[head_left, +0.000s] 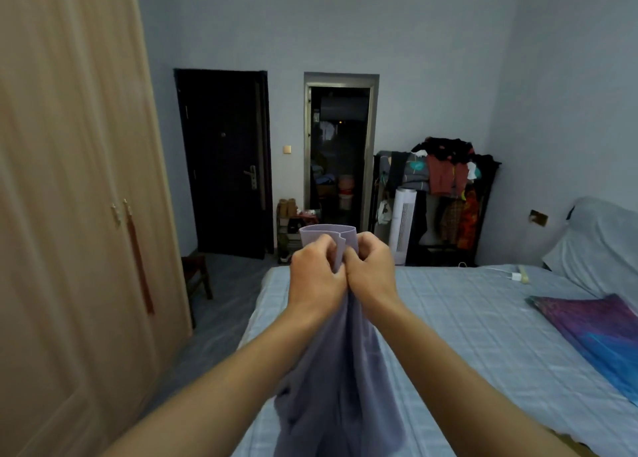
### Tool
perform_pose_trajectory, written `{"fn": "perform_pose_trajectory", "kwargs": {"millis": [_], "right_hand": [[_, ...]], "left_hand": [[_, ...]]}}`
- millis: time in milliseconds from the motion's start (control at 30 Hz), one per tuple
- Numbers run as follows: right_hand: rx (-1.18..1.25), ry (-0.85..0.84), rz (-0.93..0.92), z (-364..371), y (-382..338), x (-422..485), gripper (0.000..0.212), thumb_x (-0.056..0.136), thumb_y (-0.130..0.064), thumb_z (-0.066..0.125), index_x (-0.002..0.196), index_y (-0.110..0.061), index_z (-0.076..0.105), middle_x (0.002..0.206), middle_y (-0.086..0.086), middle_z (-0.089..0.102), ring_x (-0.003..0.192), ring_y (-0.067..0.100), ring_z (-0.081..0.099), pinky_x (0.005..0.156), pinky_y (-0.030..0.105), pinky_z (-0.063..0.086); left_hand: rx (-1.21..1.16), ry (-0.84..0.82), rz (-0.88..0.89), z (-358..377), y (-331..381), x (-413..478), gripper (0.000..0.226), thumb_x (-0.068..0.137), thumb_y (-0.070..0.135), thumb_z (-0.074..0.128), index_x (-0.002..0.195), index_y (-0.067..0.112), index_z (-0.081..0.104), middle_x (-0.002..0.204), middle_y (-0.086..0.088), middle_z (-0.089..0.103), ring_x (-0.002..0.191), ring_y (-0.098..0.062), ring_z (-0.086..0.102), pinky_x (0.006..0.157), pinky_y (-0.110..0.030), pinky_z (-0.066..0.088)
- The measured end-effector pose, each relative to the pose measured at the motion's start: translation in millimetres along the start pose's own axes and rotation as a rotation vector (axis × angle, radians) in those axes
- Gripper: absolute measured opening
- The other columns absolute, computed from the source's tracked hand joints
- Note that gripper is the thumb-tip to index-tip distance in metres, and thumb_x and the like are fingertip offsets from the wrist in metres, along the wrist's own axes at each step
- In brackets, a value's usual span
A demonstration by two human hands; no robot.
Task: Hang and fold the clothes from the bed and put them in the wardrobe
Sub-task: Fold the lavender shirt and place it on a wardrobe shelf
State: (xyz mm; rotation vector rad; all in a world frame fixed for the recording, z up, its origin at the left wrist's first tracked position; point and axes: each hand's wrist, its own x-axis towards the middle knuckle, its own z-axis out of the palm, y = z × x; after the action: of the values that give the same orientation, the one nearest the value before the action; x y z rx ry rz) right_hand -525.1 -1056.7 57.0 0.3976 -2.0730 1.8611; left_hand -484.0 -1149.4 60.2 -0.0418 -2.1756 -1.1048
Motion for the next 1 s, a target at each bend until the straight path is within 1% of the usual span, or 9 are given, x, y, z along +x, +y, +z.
{"fn": "perform_pose_trajectory", "kwargs": {"millis": [133, 300, 333, 433, 533, 600, 700, 867, 1000], "right_hand": [[0.179, -0.188, -0.027, -14.8, -7.6, -18.3, 0.011, 0.095, -0.020, 0.063, 0.091, -0.015, 0.072, 0.084, 0.004, 0.075, 0.084, 0.016, 0.072, 0.076, 0.034, 0.059], [0.202, -0.265, -0.020, -31.8, 2.6, -22.5, 0.018, 0.087, -0.001, 0.070, 0.100, -0.012, 0.072, 0.092, 0.009, 0.076, 0.089, 0.023, 0.074, 0.078, 0.037, 0.060], [0.176, -0.262, -0.035, -34.9, 5.3, -22.5, 0.017, 0.088, 0.000, 0.068, 0.098, -0.013, 0.072, 0.090, 0.009, 0.076, 0.087, 0.021, 0.074, 0.075, 0.035, 0.060], [0.069, -0.257, -0.109, -39.7, 13.6, -24.4, 0.015, 0.089, 0.003, 0.065, 0.090, -0.011, 0.071, 0.080, 0.006, 0.073, 0.073, 0.011, 0.067, 0.062, 0.025, 0.051], [0.114, -0.267, -0.181, -44.0, 14.9, -27.3, 0.019, 0.089, 0.006, 0.062, 0.088, -0.011, 0.070, 0.076, -0.001, 0.070, 0.070, 0.009, 0.062, 0.061, 0.021, 0.048], [0.132, -0.297, -0.244, -49.3, 14.1, -29.3, 0.025, 0.090, 0.008, 0.061, 0.089, -0.015, 0.070, 0.076, -0.006, 0.069, 0.071, 0.008, 0.062, 0.063, 0.020, 0.047], [0.059, -0.294, -0.343, -56.9, 17.2, -32.1, 0.022, 0.091, 0.002, 0.063, 0.096, -0.018, 0.071, 0.086, -0.005, 0.070, 0.081, 0.013, 0.066, 0.068, 0.024, 0.050], [-0.104, -0.211, -0.510, -68.9, 27.1, -39.3, 0.013, 0.090, -0.004, 0.064, 0.100, -0.011, 0.068, 0.094, 0.000, 0.065, 0.088, 0.019, 0.064, 0.073, 0.035, 0.054], [-0.013, -0.201, -0.434, -69.7, 31.8, -49.5, 0.020, 0.087, -0.004, 0.068, 0.103, -0.017, 0.065, 0.095, -0.001, 0.066, 0.091, 0.021, 0.065, 0.075, 0.036, 0.055]], "left_hand": [[-0.095, -0.031, 0.011, -11.0, 4.8, -14.2, 0.006, 0.085, 0.016, 0.072, 0.082, 0.017, 0.068, 0.075, 0.006, 0.068, 0.071, -0.006, 0.066, 0.063, -0.028, 0.057], [-0.014, -0.289, 0.127, -24.8, 2.6, -24.9, 0.042, 0.079, 0.011, 0.073, 0.117, 0.026, 0.070, 0.110, 0.013, 0.066, 0.100, 0.000, 0.061, 0.088, -0.023, 0.054], [0.065, -0.289, 0.188, -28.0, 2.6, -26.2, 0.042, 0.079, 0.015, 0.074, 0.118, 0.028, 0.069, 0.112, 0.014, 0.065, 0.103, 0.000, 0.057, 0.092, -0.021, 0.050], [0.449, -0.055, 0.428, -37.2, -3.2, -23.1, 0.057, 0.073, 0.032, 0.078, 0.127, 0.028, 0.061, 0.121, 0.008, 0.057, 0.114, -0.012, 0.045, 0.092, -0.029, 0.042], [0.548, -0.062, 0.348, -44.0, -14.5, -16.6, 0.086, 0.068, 0.040, 0.080, 0.144, 0.030, 0.041, 0.130, 0.006, 0.051, 0.119, -0.016, 0.045, 0.094, -0.037, 0.041], [0.318, -0.159, 0.255, -46.7, -20.9, -13.6, 0.067, 0.070, 0.034, 0.081, 0.131, 0.032, 0.051, 0.108, 0.011, 0.063, 0.099, -0.009, 0.058, 0.085, -0.034, 0.047], [0.145, -0.210, 0.349, -47.9, -26.0, -13.7, 0.015, 0.076, 0.019, 0.076, 0.087, 0.026, 0.068, 0.076, 0.015, 0.063, 0.072, -0.007, 0.061, 0.062, -0.031, 0.047], [0.104, -0.206, 0.435, -47.4, -17.6, -17.3, 0.009, 0.081, 0.012, 0.074, 0.085, 0.020, 0.071, 0.078, 0.010, 0.064, 0.075, -0.010, 0.062, 0.064, -0.032, 0.049], [0.106, -0.263, 0.473, -48.5, -8.6, -12.2, 0.011, 0.082, 0.010, 0.076, 0.086, 0.020, 0.070, 0.079, 0.007, 0.063, 0.076, -0.010, 0.061, 0.067, -0.037, 0.049]]}}
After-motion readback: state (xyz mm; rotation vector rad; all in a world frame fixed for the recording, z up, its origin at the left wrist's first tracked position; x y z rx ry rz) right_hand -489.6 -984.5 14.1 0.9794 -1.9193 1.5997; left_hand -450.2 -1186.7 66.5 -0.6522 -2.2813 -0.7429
